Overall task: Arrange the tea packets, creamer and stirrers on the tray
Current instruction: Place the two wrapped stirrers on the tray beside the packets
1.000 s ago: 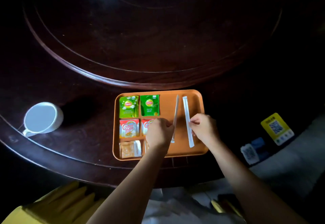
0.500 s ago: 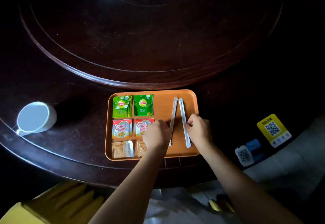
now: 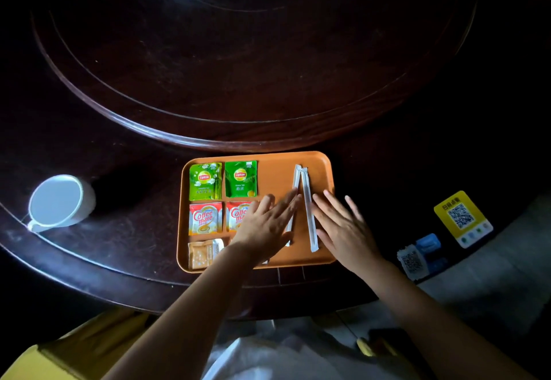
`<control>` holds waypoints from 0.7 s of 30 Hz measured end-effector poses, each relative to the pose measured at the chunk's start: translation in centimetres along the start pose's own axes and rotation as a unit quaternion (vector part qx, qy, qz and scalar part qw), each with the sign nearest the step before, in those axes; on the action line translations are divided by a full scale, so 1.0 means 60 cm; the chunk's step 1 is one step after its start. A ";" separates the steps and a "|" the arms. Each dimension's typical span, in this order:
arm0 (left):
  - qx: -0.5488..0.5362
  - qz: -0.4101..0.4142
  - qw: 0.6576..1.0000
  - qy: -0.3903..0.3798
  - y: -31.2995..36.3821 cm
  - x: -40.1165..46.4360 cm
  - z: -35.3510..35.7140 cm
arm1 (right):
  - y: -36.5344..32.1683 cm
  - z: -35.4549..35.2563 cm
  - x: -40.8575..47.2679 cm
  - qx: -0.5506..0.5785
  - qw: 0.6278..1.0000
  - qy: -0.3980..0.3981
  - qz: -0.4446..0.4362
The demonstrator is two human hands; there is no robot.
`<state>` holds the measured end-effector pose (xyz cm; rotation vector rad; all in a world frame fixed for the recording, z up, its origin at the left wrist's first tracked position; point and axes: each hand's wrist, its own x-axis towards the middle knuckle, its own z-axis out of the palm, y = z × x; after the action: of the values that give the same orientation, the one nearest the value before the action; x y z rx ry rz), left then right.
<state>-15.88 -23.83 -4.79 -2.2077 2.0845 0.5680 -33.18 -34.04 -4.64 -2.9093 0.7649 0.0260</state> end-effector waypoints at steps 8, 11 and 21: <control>-0.009 -0.015 1.000 0.000 -0.001 -0.012 0.017 | 0.001 -0.003 0.005 -0.001 1.000 -0.024 -0.011; -0.015 -0.020 1.000 0.018 0.000 -0.015 0.024 | -0.001 -0.002 0.008 -0.004 1.000 -0.020 -0.013; -0.035 -0.057 0.998 -0.007 0.006 -0.007 0.026 | -0.001 -0.005 0.018 0.006 1.000 -0.015 -0.011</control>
<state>-16.58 -23.04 -6.04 -2.3349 1.9469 0.6550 -32.24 -34.57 -4.41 -2.8980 0.7259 0.0636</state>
